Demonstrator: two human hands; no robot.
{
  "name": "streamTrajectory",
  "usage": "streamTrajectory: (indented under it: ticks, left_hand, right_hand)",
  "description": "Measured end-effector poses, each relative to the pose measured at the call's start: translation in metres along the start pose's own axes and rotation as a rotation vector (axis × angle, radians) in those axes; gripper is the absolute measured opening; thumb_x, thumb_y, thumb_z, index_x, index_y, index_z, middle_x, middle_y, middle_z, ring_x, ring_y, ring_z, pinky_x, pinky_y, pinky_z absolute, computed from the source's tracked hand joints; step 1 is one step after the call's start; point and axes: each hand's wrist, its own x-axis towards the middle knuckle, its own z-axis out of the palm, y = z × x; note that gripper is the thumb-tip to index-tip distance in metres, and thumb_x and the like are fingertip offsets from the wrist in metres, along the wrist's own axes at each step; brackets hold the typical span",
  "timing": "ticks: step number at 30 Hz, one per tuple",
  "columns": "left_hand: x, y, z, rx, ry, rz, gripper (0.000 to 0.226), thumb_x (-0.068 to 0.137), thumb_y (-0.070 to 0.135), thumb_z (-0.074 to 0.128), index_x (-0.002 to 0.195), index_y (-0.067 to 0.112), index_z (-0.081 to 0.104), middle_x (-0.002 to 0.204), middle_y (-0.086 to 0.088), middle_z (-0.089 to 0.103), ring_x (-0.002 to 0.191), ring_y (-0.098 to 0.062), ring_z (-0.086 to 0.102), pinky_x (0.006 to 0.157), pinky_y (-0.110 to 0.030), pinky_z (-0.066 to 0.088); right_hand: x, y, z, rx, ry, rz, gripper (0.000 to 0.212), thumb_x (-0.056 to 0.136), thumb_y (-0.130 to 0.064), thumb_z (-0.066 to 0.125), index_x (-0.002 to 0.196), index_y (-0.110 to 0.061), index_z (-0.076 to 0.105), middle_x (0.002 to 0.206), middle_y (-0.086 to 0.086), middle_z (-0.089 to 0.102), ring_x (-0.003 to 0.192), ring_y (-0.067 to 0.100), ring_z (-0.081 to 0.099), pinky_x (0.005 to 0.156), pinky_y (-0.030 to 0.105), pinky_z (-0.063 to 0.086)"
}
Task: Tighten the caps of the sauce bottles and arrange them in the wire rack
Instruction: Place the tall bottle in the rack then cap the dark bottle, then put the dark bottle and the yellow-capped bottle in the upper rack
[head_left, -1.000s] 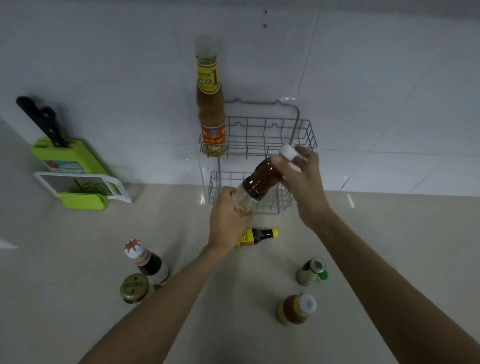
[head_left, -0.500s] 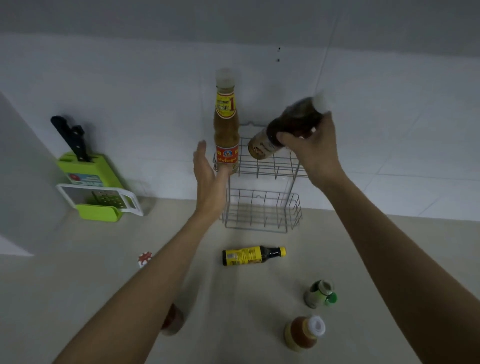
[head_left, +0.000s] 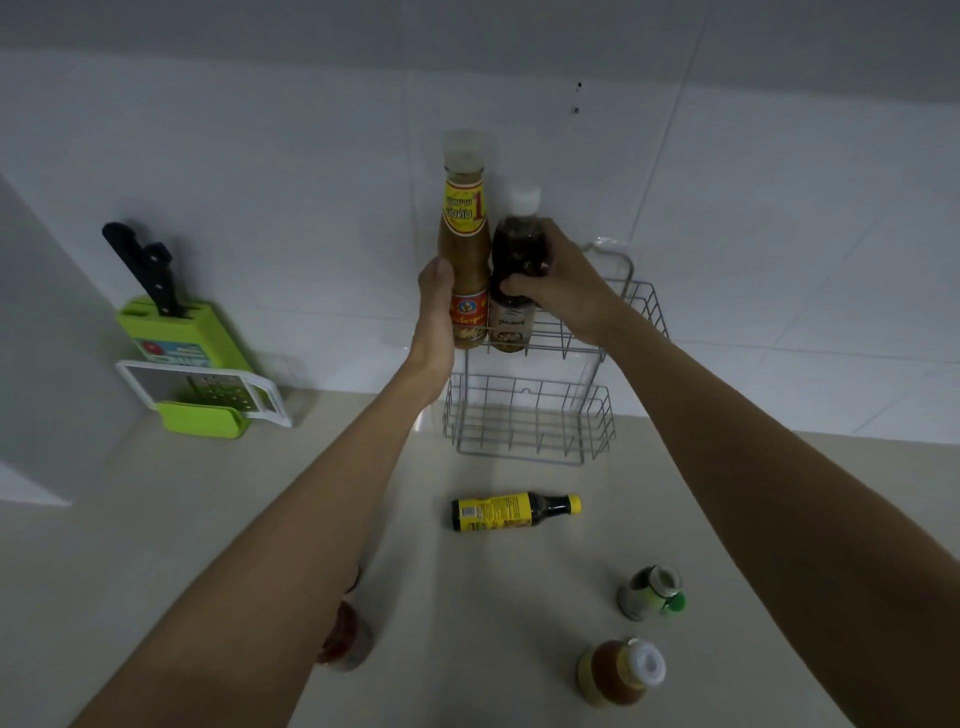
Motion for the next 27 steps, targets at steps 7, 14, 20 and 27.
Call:
streamTrajectory:
  ticks: [7, 14, 20, 27]
  left_hand:
    - [-0.03, -0.034, 0.0, 0.065, 0.309, 0.051, 0.045, 0.105, 0.032, 0.027, 0.147, 0.016, 0.032, 0.149, -0.002, 0.039, 0.13, -0.013, 0.04, 0.097, -0.01, 0.039]
    - [-0.093, -0.175, -0.008, 1.182, -0.44, -0.115, 0.066, 0.094, 0.019, 0.054, 0.15, 0.006, 0.023, 0.159, -0.013, 0.018, 0.149, -0.033, 0.01, 0.121, -0.04, 0.012]
    - [-0.098, -0.206, -0.004, 1.676, -0.589, -0.025, 0.067, 0.085, -0.001, 0.057, 0.145, 0.0, 0.028, 0.149, -0.02, 0.032, 0.139, -0.037, 0.032, 0.118, -0.044, 0.022]
    - [-0.123, -0.211, -0.009, 1.462, -0.286, 0.487, 0.055, 0.05, 0.004, 0.087, 0.099, 0.004, 0.064, 0.09, -0.013, 0.066, 0.073, -0.025, 0.066, 0.059, -0.032, 0.055]
  right_hand:
    - [-0.042, 0.012, 0.018, -0.099, 0.284, -0.133, 0.073, 0.085, -0.012, 0.064, 0.146, -0.01, 0.025, 0.143, 0.006, 0.046, 0.131, 0.016, 0.046, 0.109, 0.031, 0.041]
    - [-0.117, 0.113, 0.019, -0.414, 0.183, 0.044, 0.02, 0.091, 0.001, 0.05, 0.098, -0.011, 0.064, 0.101, 0.001, 0.069, 0.092, 0.02, 0.068, 0.08, 0.031, 0.056]
    - [-0.143, 0.169, 0.025, -0.245, -0.313, 0.973, 0.012, 0.087, -0.011, 0.046, 0.086, -0.011, 0.057, 0.076, 0.005, 0.055, 0.06, 0.013, 0.048, 0.058, 0.021, 0.04]
    - [-0.167, 0.176, 0.052, 0.23, -0.098, 1.171, 0.062, 0.084, -0.064, 0.056, 0.107, -0.007, 0.061, 0.105, 0.014, 0.069, 0.097, 0.028, 0.065, 0.085, 0.037, 0.054]
